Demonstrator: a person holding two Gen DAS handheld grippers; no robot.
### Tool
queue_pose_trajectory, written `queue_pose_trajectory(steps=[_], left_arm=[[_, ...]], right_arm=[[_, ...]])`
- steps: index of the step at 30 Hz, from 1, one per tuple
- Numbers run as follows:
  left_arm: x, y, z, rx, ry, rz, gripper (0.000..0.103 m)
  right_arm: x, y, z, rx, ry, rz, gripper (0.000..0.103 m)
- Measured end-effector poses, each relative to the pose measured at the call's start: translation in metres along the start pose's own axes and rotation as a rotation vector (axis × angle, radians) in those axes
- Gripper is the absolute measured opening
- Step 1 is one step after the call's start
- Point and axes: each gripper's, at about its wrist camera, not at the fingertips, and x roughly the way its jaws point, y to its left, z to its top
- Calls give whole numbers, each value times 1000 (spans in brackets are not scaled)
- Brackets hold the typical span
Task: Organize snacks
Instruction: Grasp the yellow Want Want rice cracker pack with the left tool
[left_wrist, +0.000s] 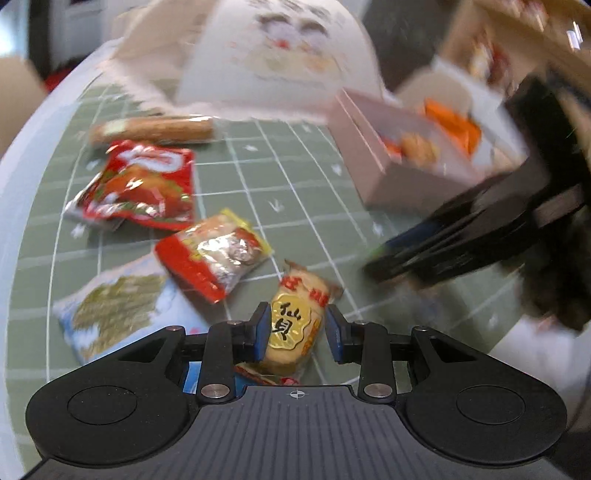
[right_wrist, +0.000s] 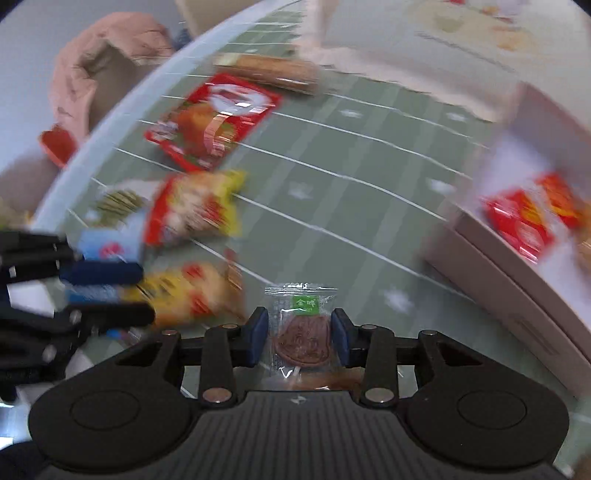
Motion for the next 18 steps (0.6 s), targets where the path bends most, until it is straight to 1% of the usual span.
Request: queue_pose_trajectory(steps=[1,2,3,4,5,6,8,9,10,11,13,14,18], left_arm=[[2,-8,1,58,9,26,36],[5,-15,3,116,23,57,36],[8,-20,4,165,37,90,41],[11,-22,5,193,51,110,44],[15,-22,6,191,72,105,44],[19,-21,6,176,96,88,46],[28,-20,5,139,140,27,47],[29,-20,4,126,125,7,50],[29,-20,5,108,120,-5,49],[30,-20,6,97,117,-6,49],[31,-18,8,66,107,-8,43],[32,-17,9,52,102,-10,43],[31,-18,9,-2,115,-34,40]], right_arm=[[-10,-8,-7,32,-17,-17,41],[-23,-17,-15,74,-46,-19,46],[-35,-26,-25,110,-75,-20,50],[-45,-32,-33,140,-101,-27,62],[-56,-38,-43,171,-132,-44,70],[-61,-40,-48,194,-153,-59,72],[-69,-48,-67,230,-168,-87,74],[-71,-52,-75,249,-166,-102,74],[-70,-54,-82,265,-162,-119,74],[-70,-54,-88,271,-159,-134,74],[-63,-53,-93,272,-147,-169,74],[-63,-52,-96,274,-143,-179,74],[-51,-44,-97,246,-140,-170,75]])
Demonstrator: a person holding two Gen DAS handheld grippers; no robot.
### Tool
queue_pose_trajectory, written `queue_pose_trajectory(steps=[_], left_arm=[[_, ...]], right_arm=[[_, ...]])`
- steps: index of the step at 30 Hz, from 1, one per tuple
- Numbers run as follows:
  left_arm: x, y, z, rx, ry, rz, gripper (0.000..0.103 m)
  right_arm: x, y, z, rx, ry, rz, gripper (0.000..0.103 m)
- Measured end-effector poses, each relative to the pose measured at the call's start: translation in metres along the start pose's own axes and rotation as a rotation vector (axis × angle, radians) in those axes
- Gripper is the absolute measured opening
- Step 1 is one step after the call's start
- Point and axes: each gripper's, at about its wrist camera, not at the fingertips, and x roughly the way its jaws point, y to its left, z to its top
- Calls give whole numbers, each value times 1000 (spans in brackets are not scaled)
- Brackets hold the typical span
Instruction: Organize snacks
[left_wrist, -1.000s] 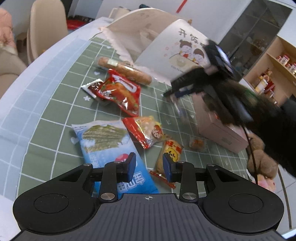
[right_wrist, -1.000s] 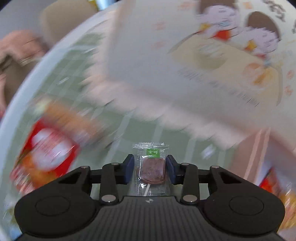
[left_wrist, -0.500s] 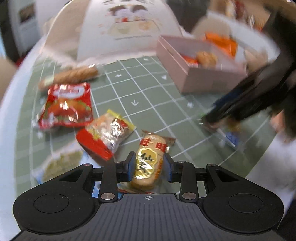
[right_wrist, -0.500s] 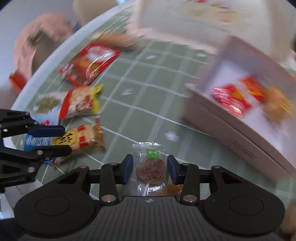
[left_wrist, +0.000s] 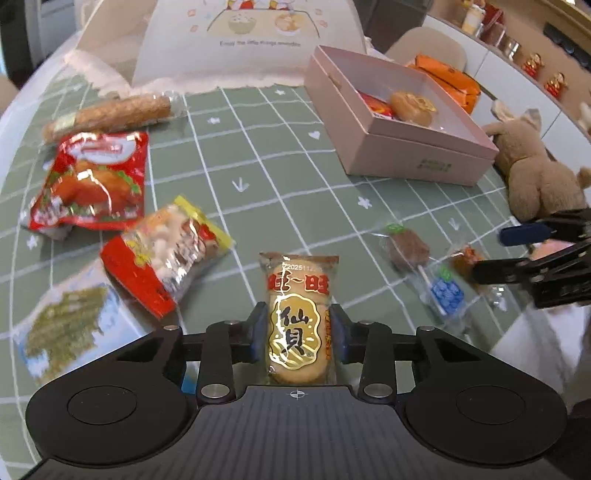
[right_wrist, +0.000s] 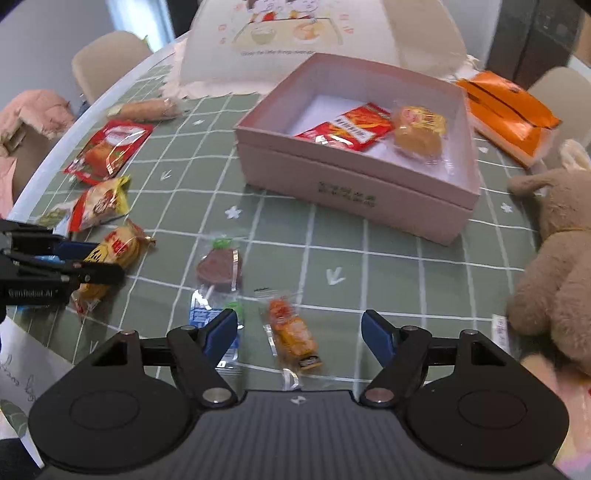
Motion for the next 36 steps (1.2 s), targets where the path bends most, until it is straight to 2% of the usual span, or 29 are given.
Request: queue_pose_trajectory(steps=[4,6,7,8,13,15,16,17,19,21,23,25,30,32,33,34,36], left_arm=[[-4,-15,-9,15,11,11,40],[-5,-23,-13,20,22,6,40],[-5,-27,-15,19,28,-2,40],[-5,-30,-16,19,35,-14,40],[-9,-39,-26,13,48,-103,40],[-13,-35,-28,-6,36,-115,40],[-18,-30,-28,-29,24,-120,40],[-22,-25,-30,-50,6,-112,40],[-34,-14,-33,-79,-28,-60,40],[-48,-3,-38,-120,-54,-18,40],[-64,10,-45,-185,-87,-7,40],[-78,21,-54,-241,-106,17,40],[-95,43,-72,-341,-97,81,40],[-98,48,-75,-353,-92,95,40],[-99,47,-76,-350,-90,94,40],[-100,47,-75,-346,-90,89,40],[-97,46,-72,-332,-87,80,40]], right_arm=[[13,3,0,16,10,2,74],[17,3,-2,27,25,-8,68],[18,2,-3,32,34,-7,59],[17,1,-4,37,45,-1,55],[-2,13,-7,5,21,23,56],[-10,27,-1,-51,-14,14,63],[-12,35,3,-84,-34,12,69],[-13,43,8,-116,-51,15,77],[-11,62,24,-170,-75,39,79],[-5,81,45,-193,-77,106,80],[6,103,67,-199,-76,197,85],[24,128,85,-203,-77,254,85],[77,180,113,-199,-35,245,85],[98,189,115,-207,44,253,86],[97,188,114,-217,25,250,84],[93,187,110,-232,28,250,78],[83,179,100,-280,49,261,75]])
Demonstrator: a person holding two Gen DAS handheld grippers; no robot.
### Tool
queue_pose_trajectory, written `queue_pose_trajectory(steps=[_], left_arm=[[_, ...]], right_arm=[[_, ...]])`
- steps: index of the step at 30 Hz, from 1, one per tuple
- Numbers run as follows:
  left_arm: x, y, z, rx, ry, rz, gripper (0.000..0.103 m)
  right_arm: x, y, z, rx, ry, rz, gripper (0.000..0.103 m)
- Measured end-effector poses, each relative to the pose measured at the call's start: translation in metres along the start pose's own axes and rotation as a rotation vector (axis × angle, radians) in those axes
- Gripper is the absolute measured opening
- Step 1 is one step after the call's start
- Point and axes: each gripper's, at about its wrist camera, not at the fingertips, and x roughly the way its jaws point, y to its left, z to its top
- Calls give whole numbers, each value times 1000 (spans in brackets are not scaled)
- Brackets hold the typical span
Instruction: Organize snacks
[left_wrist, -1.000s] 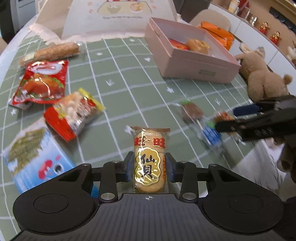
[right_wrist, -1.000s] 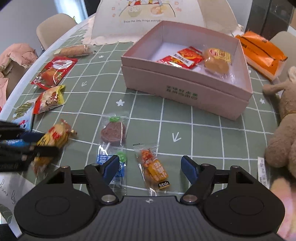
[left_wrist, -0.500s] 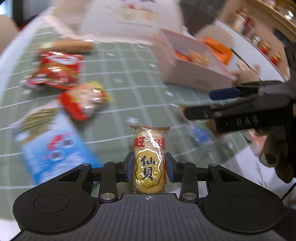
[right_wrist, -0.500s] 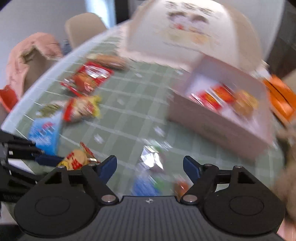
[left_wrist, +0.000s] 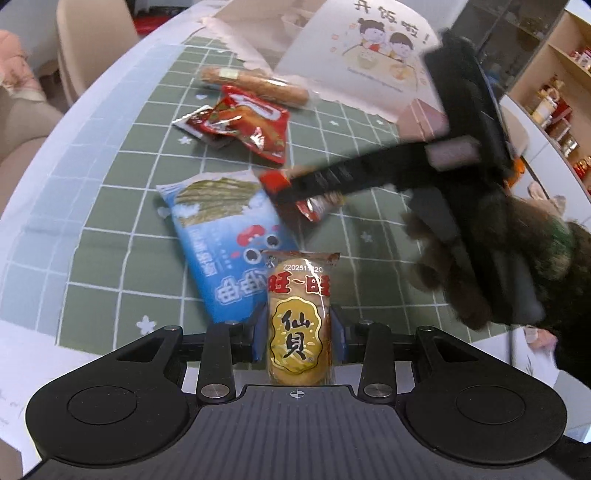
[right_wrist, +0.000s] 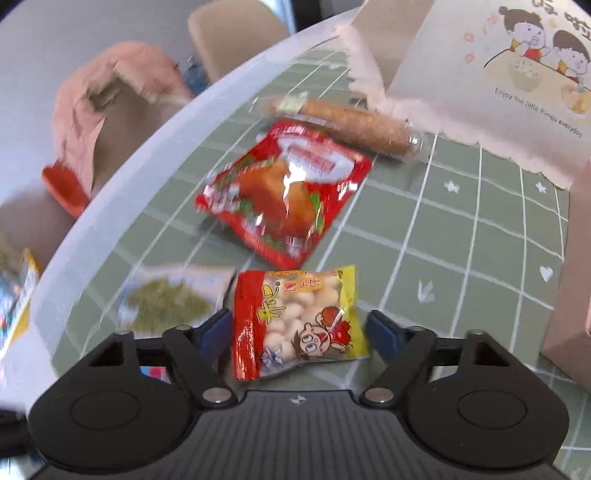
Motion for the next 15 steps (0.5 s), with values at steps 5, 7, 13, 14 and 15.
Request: queue_pose_trajectory(steps=[5,7,13,14,15], left_arm=[[11,-14,6,57,12,-35,40],[18,-20,9,71,21,-50,40],[30,-37,14,114,28,-87,40],[31,-39,14,116,31,-91,40],[33,-40,15,116,34,-93,40]], right_arm=[[-44,-18,-58,-150,53,-13,64],[-62,-21,-81,-249,69,-23,70],[-100,-40,-122,-263,-50,-317,79],[-106,-47,-123,-197,-60,-298,79],[-112,-54,-125,-117,-65,-262,79]])
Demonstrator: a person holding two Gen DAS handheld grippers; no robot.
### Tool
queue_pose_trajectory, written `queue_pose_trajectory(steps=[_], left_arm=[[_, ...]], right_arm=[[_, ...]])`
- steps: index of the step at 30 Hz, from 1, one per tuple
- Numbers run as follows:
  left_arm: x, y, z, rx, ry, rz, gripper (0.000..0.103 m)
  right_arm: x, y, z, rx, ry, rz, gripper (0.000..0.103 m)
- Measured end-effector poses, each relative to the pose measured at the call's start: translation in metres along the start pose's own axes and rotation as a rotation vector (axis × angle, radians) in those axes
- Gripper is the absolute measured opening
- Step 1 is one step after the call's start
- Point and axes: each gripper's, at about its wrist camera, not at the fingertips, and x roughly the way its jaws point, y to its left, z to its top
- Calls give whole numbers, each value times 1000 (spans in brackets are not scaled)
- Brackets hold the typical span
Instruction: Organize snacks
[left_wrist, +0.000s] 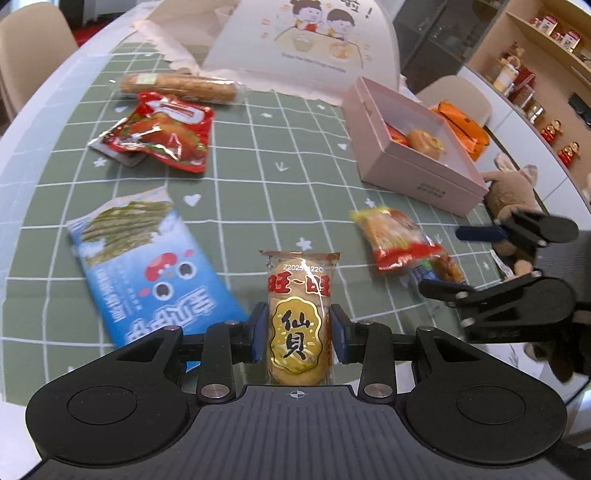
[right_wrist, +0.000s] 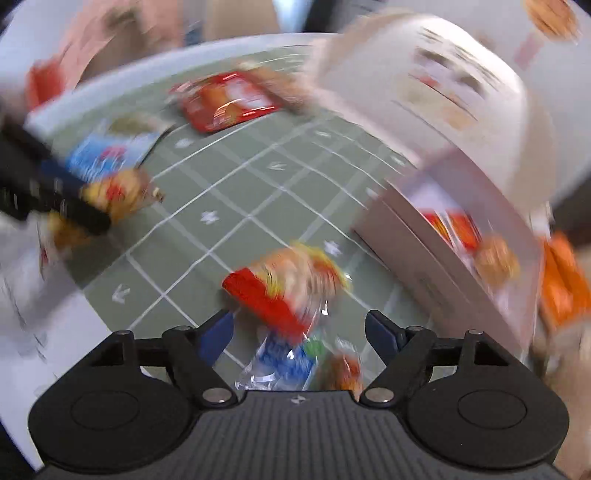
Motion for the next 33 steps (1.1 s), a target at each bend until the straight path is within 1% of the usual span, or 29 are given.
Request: queue_pose_trajectory(steps=[2,4,5,7,10,15,16,17,19,20,23,25,27,28,31,33], left_arm=[[2,-3,-1,3,8,-2,40],[4,-4,-2,4,16,1,40],[4,-4,-2,3,19,7,40],[3,-3,-4,2,21,23,40],[0,-3,-5,-6,23,49,40],[-4,-8,-7,4,24,83,40],[-6,-10,-7,9,24,79,40],[-7,-11,-6,14,24,75,40],[-7,-15,-5,27,24,71,40],[-7,-17,-3,33,25,68,40],[-7,-24,6,61,17,43,40],[-12,-32,21,73,-5,-13,40],[-20,-43,45,100,-50,-80,40],[-25,-52,62,130,-83,-104,40],[-36,-84,116,224,-198,-154,40],[-38,-105,150,249,-278,-215,40]], right_arm=[[-4,-14,-4,170,17,68,79],[-2,-24,-7,321,28,113,79],[1,-28,-5,376,23,119,79],[9,-29,4,420,6,82,79],[27,-22,26,387,-12,27,80],[75,0,52,287,81,-22,80],[77,2,53,266,74,-35,77],[75,4,53,245,65,-25,61],[61,8,50,191,48,7,51],[48,8,46,168,23,18,48],[12,-3,37,161,-30,35,46],[-21,-17,23,198,-73,32,46],[-48,-34,12,253,-114,16,46],[-61,-44,4,287,-131,-11,46],[-85,-63,-11,356,-157,-99,46],[-96,-74,-21,402,-169,-135,46]])
